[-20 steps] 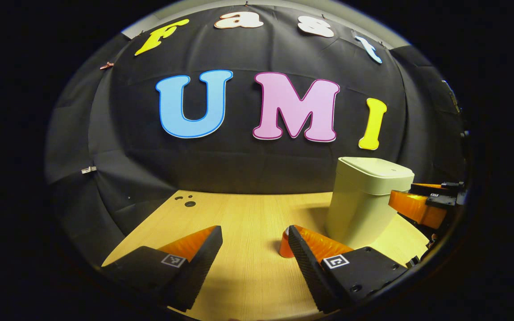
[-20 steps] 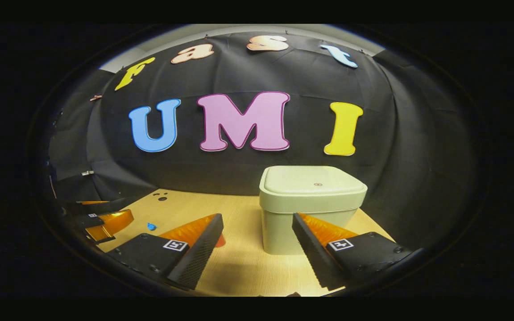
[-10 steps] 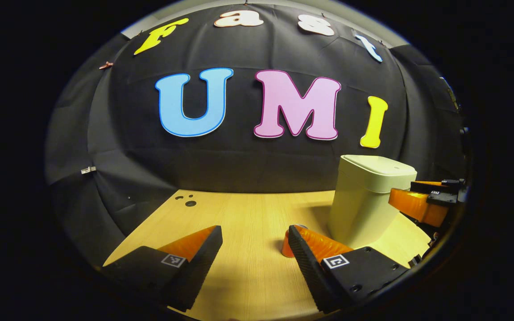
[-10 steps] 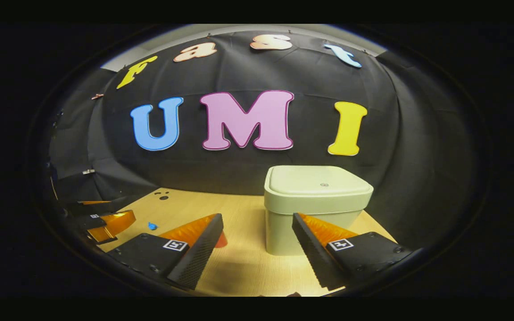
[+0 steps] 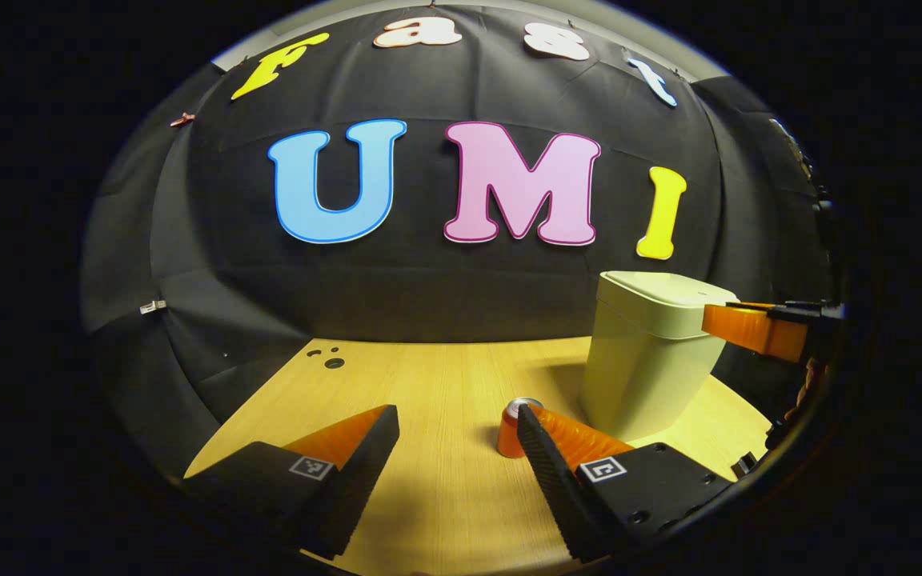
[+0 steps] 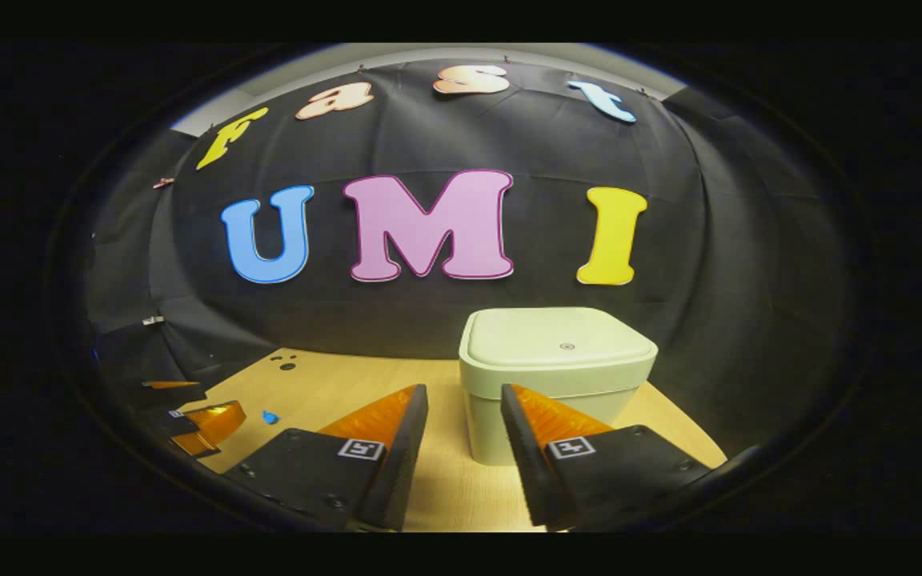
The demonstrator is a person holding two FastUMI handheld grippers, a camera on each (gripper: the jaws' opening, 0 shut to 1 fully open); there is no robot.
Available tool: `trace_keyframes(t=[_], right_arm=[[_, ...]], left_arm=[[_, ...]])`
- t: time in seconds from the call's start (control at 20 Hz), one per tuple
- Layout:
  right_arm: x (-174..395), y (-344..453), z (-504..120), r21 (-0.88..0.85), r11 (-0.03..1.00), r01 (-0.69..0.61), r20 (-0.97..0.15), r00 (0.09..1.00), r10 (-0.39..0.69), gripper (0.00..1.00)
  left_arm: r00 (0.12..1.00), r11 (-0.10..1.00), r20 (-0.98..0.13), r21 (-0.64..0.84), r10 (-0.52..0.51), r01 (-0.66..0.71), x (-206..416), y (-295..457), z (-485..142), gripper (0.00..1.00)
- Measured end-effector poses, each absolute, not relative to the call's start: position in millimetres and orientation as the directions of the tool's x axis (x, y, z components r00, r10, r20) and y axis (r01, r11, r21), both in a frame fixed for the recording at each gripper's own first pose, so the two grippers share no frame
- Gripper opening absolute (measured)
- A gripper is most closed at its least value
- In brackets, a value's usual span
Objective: Press the lid of the desktop garbage bin to open it, pick up the crumpled paper on the desktop and throw it into the bin, then pick up the pop can on the desktop and drop it into the bin, and finally close the garbage bin lid.
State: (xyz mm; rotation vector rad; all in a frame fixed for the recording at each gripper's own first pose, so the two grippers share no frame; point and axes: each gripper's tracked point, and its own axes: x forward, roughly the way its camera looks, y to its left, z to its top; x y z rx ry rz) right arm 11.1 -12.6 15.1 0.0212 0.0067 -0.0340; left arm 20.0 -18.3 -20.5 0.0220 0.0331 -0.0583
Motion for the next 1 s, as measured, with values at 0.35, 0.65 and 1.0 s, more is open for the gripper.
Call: trace_keyframes(t=[0.35,0.65,1.0], right_arm=[[11.6,-25.6,31.5,0.007,0.999,0.040,0.003,0.999,-0.040,0.04],[21.0,-30.9,43.9,0.017,1.000,-0.010,-0.027,1.000,0.010,0.07],[60.7,-84.3,59.9,0.036,0.996,0.076,-0.058,0.996,-0.074,0.05]], left_arm=[[0.995,0.995,-0.046,0.031,-0.092,0.094,23.5,-29.0,-24.3,0.95],[0.995,0.995,-0.047,0.035,-0.088,0.090,24.0,-27.7,-24.7,0.96],[0.996,0.998,-0.073,0.033,-0.051,0.054,22.6,-16.6,-35.4,0.96]])
